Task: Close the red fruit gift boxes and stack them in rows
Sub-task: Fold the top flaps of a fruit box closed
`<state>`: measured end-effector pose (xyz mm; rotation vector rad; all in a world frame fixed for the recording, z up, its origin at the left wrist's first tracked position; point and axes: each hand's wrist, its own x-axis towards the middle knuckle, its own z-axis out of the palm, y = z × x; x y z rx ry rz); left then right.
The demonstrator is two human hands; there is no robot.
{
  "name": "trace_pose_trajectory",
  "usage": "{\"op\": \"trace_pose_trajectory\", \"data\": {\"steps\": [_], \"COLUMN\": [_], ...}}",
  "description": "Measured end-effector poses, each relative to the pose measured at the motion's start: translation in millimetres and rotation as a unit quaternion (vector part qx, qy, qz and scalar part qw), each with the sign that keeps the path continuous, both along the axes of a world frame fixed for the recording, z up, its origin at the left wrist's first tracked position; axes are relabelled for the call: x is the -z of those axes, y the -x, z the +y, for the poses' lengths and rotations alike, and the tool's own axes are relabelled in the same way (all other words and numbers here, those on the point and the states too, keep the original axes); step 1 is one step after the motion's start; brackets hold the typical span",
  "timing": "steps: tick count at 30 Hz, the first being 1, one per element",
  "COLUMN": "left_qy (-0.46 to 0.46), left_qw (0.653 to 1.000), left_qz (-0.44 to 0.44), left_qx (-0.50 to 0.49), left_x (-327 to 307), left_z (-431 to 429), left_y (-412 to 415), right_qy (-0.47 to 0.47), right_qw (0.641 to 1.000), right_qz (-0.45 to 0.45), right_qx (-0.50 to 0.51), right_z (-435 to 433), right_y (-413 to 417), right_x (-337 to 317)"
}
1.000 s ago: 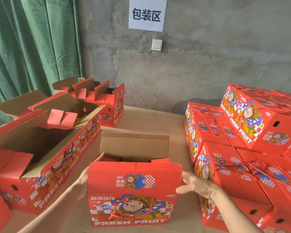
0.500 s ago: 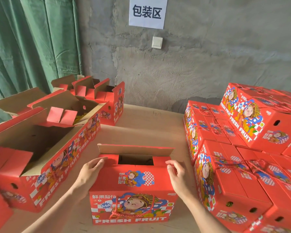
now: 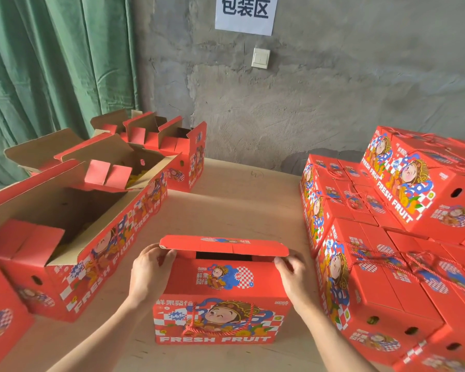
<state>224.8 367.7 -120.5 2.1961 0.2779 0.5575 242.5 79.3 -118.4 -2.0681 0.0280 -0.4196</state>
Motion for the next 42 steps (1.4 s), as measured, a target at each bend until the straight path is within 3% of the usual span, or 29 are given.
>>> {"op": "trace_pose_trajectory", "data": {"steps": [9,13,17,21,26,33,37,42], "left_qy": [0.096,0.126,0.023,-0.031,-0.032,-0.063,-0.119,-0.212], "left_qw": [0.994,0.992,0.998,0.996,0.99,0.976,0.958,0.93], "left_qz": [0.033,0.022,-0.003,0.018,0.065,0.144,0.188,0.206], "left_qx": [-0.041,0.0,0.066,0.078,0.124,0.151,0.182,0.22], "left_x": [8,8,4,5,9,-1,-14,-13], "left_z": [5,4,5,6,7,16,26,28], "left_y": [-4,-3,-2,-1,0,-21,-37,-48], "right_qy": [-0.061,-0.108,-0.044,-0.008,-0.007,0.143,0.24,0.273], "right_qw": [0.995,0.991,0.996,0.991,0.976,0.942,0.928,0.929], "right_qz": [0.071,0.073,0.035,0.079,0.118,0.152,0.129,0.089], "right_qx": [0.026,0.001,-0.07,-0.109,-0.184,-0.263,-0.255,-0.234], "right_z": [2,2,-2,-8,-24,-31,-34,-32], "right_y": [-7,-6,-5,-7,-9,-34,-40,-40], "right_x": [3,-2,-5,-1,4,-14,-20,-17]}}
